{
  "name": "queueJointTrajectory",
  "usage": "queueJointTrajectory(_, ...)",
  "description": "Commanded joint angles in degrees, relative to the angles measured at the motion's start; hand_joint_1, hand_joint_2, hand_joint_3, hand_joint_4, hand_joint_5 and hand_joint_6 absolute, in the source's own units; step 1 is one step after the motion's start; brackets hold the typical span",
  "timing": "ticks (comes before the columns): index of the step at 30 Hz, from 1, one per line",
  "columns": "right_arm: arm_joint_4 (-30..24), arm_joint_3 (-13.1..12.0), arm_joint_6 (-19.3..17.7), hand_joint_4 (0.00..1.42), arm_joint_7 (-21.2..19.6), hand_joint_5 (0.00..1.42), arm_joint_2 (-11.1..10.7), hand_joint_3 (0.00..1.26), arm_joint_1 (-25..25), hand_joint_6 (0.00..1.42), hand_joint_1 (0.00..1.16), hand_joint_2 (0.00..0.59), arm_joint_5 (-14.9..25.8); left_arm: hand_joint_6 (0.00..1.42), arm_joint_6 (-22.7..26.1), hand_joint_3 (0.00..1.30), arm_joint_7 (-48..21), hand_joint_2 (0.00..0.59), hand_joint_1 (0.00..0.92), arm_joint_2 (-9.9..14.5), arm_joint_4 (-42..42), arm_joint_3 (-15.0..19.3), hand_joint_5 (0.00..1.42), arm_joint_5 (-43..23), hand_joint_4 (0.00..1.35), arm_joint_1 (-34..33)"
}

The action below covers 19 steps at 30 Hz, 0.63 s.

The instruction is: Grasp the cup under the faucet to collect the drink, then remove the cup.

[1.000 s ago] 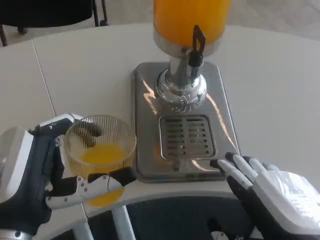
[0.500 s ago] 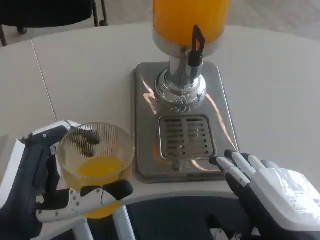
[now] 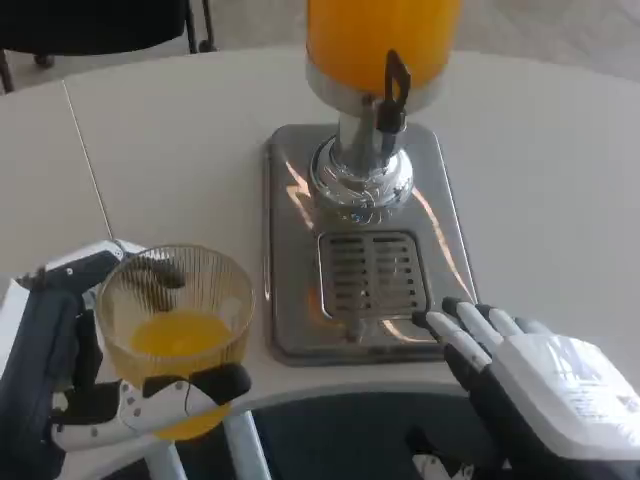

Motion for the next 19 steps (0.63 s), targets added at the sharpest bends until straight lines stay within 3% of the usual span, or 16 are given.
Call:
queueJointTrajectory(1, 0.1, 0.0, -0.7, 0.00, 0.3, 0.00, 0.1, 0.07, 0.8, 0.00, 0.62, 0.485, -0.5, 1.42, -2.7, 0.98, -0.4, 0.000, 0.584, -0.6, -1.6, 0.3, 1.35, -1.4, 1.16, 0.5)
queueJointTrajectory(19, -1.5, -1.6, -1.4, 0.00, -0.1, 0.00, -0.2, 0.07, 3.8, 0.00, 0.62, 0.485, 2.2, 1.42, -3.3, 0.98, -1.3, 0.000, 0.584, -2.2, -4.4, 0.7, 1.35, -1.4, 1.16, 3.9)
